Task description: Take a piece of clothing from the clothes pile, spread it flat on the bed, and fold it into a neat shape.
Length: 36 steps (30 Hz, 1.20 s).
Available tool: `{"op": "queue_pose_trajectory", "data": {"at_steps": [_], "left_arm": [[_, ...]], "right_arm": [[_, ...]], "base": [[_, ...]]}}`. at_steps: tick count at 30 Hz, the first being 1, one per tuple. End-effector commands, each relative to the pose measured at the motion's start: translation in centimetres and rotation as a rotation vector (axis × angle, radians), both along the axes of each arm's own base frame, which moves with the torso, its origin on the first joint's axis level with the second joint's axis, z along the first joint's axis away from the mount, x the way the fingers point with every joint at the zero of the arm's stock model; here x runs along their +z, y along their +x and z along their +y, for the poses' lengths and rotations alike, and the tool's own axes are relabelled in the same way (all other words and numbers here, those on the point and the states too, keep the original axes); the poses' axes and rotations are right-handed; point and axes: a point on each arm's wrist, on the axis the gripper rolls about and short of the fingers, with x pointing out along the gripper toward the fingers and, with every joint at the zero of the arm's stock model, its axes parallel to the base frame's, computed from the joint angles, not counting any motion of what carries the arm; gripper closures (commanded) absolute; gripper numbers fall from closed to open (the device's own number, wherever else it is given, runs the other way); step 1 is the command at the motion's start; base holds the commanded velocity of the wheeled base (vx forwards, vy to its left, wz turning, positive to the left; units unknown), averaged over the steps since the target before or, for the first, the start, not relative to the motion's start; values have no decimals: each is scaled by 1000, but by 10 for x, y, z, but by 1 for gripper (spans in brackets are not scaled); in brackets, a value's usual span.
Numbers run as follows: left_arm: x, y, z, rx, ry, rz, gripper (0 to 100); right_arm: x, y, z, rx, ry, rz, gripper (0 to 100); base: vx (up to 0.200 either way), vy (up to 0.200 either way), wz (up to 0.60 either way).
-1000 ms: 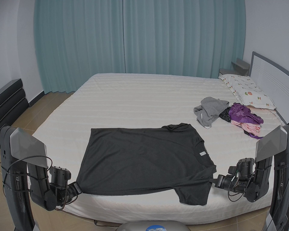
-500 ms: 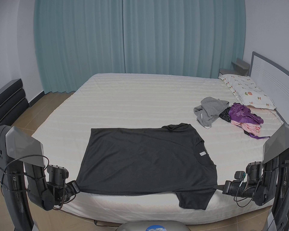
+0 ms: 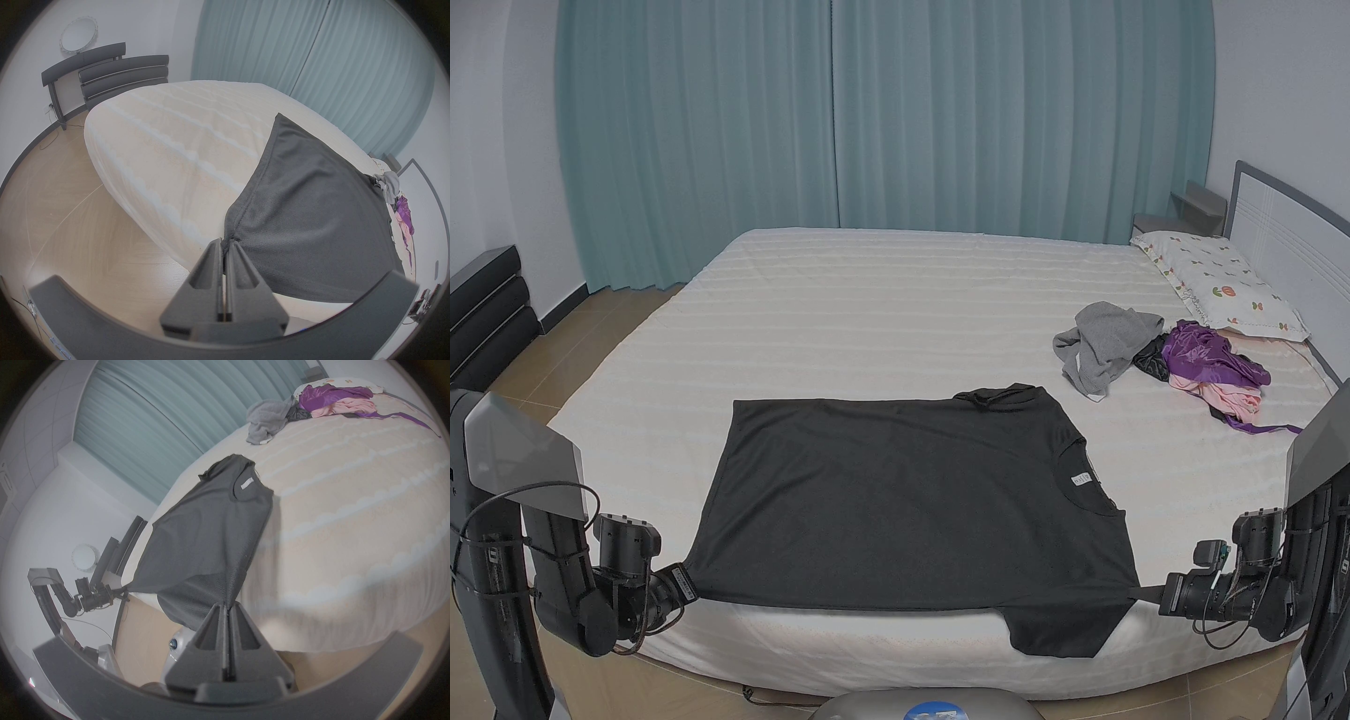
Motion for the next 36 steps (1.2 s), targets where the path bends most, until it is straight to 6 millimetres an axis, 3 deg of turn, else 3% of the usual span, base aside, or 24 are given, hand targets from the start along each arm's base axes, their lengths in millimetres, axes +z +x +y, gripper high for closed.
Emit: {"op": "queue_pose_trajectory", "data": {"at_steps": [1,11,18,22,29,36], "left_arm": [[-2,0,0,1,0,5,100],[-2,-10,1,-39,26,17,100],[-14,-20,2,-90,73,44,100],[-10,-32,3,-131,110,38,100],[-10,-32,4,-135,119,41,100],[-5,-43,5,-173,144,146,100]], "right_arm": [[-3,-6,-1,7,-11,36,100],[0,-19,0,83,-78,97,100],[2,-27,-1,153,-125,116,100],[2,-28,-1,157,-134,118,100],[7,-31,-1,162,-138,124,100],[8,-35,-1,198,-165,136,100]], "base": [[0,0,0],[0,0,0],[0,0,0],[0,0,0],[0,0,0],[0,0,0]]}}
